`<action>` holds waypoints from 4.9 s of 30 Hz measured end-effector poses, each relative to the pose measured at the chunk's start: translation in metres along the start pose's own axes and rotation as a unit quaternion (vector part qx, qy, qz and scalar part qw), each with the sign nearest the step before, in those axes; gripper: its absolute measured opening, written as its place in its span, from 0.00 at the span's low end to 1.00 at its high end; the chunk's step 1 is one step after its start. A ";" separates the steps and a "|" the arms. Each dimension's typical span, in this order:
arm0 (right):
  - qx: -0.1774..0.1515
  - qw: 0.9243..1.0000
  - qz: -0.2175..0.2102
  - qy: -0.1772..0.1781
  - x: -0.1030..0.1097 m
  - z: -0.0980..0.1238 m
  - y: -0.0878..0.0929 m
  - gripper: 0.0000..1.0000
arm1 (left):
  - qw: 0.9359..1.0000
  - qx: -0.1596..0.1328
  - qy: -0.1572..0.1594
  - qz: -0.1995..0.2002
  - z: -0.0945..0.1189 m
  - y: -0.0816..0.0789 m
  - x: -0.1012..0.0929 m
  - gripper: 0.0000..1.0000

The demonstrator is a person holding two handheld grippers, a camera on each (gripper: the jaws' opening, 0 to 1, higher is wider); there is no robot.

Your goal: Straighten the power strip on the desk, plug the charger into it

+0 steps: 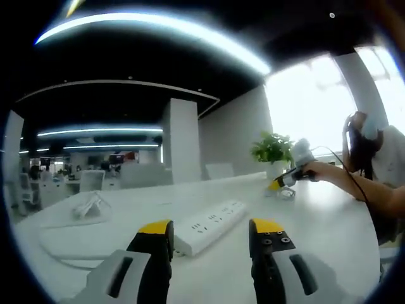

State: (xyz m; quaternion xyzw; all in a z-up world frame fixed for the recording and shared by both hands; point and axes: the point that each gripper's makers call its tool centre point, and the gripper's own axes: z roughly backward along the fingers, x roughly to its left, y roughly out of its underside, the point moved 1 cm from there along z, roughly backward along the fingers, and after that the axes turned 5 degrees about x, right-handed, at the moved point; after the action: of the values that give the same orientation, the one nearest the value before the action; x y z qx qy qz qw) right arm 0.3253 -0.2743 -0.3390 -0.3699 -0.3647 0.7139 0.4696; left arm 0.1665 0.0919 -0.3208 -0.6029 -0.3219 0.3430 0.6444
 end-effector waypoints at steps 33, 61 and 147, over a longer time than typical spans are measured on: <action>0.020 0.999 -0.031 -0.012 0.004 -0.005 0.017 0.31 | 1.000 0.008 -0.003 0.010 0.002 0.007 0.003 0.48; 0.010 1.000 -0.013 -0.010 0.000 -0.008 0.014 0.25 | 1.000 0.016 -0.005 0.007 0.001 0.010 0.003 0.49; -0.062 0.955 0.273 -0.097 0.118 0.026 -0.056 0.23 | 0.999 0.044 -0.008 -0.016 -0.004 0.018 0.002 0.53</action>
State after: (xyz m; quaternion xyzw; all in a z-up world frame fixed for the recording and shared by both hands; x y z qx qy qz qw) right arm 0.2913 -0.1513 -0.3005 -0.4124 -0.3370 0.8236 0.1950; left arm 0.1703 0.0920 -0.3392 -0.5660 -0.3207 0.3515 0.6732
